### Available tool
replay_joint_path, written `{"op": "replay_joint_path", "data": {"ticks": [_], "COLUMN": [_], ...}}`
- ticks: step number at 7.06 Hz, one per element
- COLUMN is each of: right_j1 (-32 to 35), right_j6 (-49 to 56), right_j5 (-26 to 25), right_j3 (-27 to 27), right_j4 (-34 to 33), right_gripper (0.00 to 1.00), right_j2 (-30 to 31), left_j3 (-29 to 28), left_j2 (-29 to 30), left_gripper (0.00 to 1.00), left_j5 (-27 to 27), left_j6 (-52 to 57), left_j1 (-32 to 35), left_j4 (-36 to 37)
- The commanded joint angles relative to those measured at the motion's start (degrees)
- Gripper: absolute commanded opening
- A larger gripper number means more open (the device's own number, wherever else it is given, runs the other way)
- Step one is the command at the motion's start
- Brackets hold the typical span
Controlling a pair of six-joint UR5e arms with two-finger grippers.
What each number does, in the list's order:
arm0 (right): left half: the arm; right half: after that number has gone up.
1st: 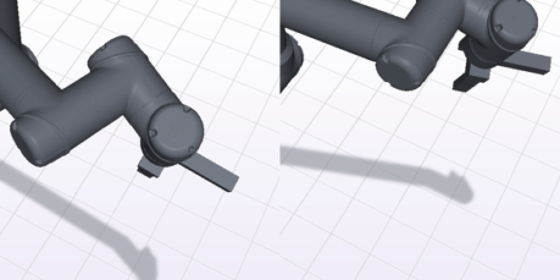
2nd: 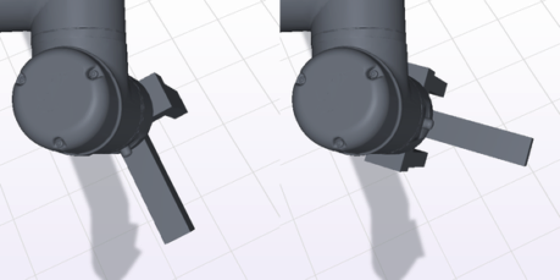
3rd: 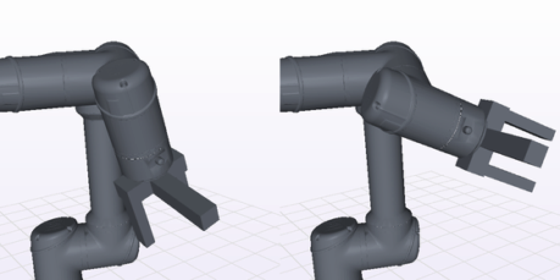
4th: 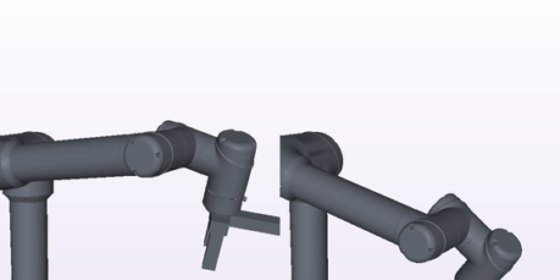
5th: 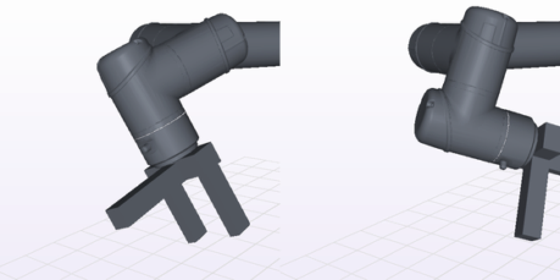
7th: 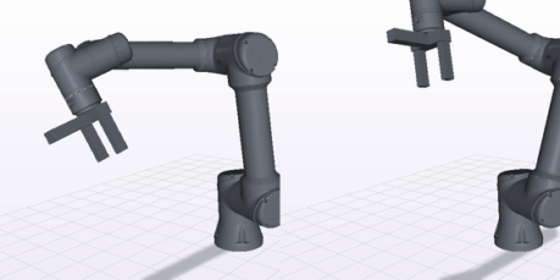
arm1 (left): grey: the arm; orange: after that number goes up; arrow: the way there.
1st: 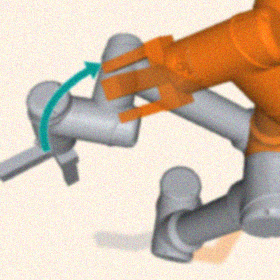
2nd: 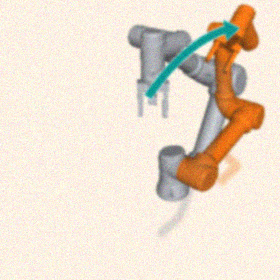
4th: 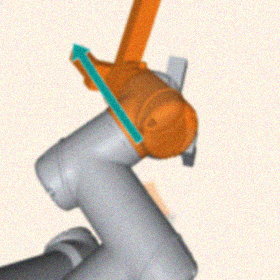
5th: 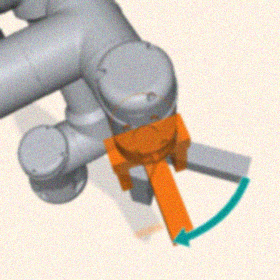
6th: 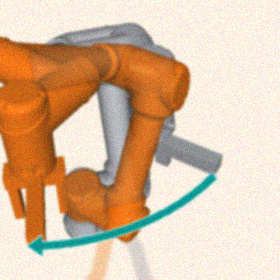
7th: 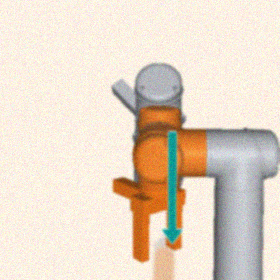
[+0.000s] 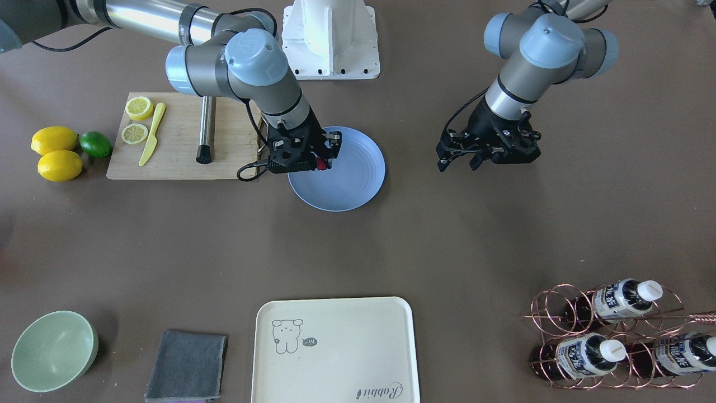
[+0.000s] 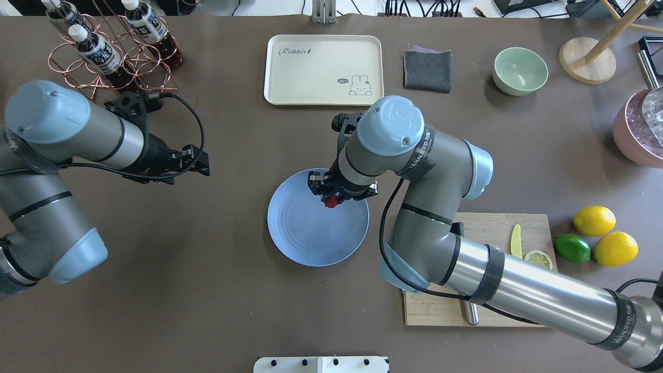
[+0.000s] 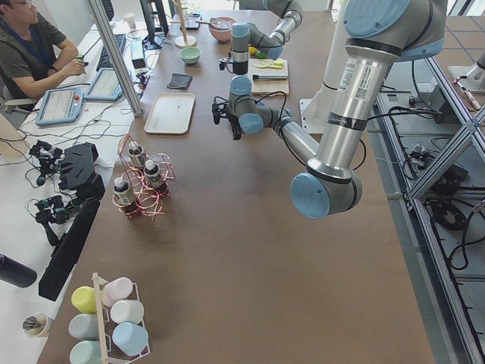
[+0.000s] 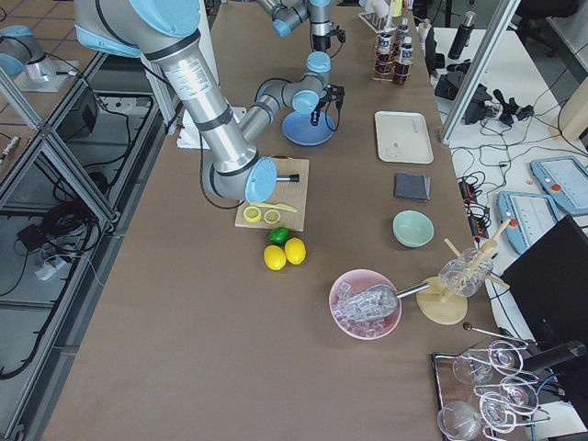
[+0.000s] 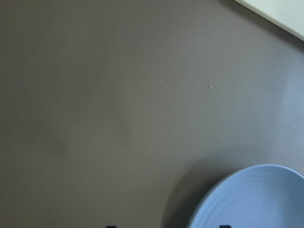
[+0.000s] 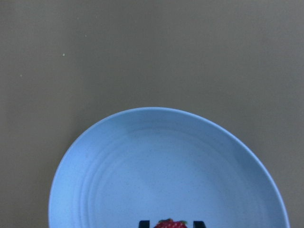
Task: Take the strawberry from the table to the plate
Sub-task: 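Lower the strawberry onto the plate and open the right gripper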
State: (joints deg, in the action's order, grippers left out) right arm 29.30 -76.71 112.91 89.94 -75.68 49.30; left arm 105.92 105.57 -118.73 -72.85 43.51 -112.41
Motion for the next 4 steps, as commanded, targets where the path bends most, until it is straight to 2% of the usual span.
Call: {"op": "replay_joint_path", "data": {"ticks": [1,4], "right_j1": [-2.7,-4.0], "right_j6": [-0.5,-0.4], "right_j5": [-3.4,-4.6], "right_j3": [-2.8,-5.5], "right_j4": [0.4,0.7], "right_gripper": [0.00,0.00], "right_j2": [-1.0,-2.2], "left_j3": [1.7,2.4], "left_j2": [-3.9,-4.0], "left_gripper": [0.87,0.88], "left_j5": [-3.7,-3.8], "left_j6": [6.1,6.1], "left_j1": [5.4,5.5], "left_j4": [0.0,-0.1]}}
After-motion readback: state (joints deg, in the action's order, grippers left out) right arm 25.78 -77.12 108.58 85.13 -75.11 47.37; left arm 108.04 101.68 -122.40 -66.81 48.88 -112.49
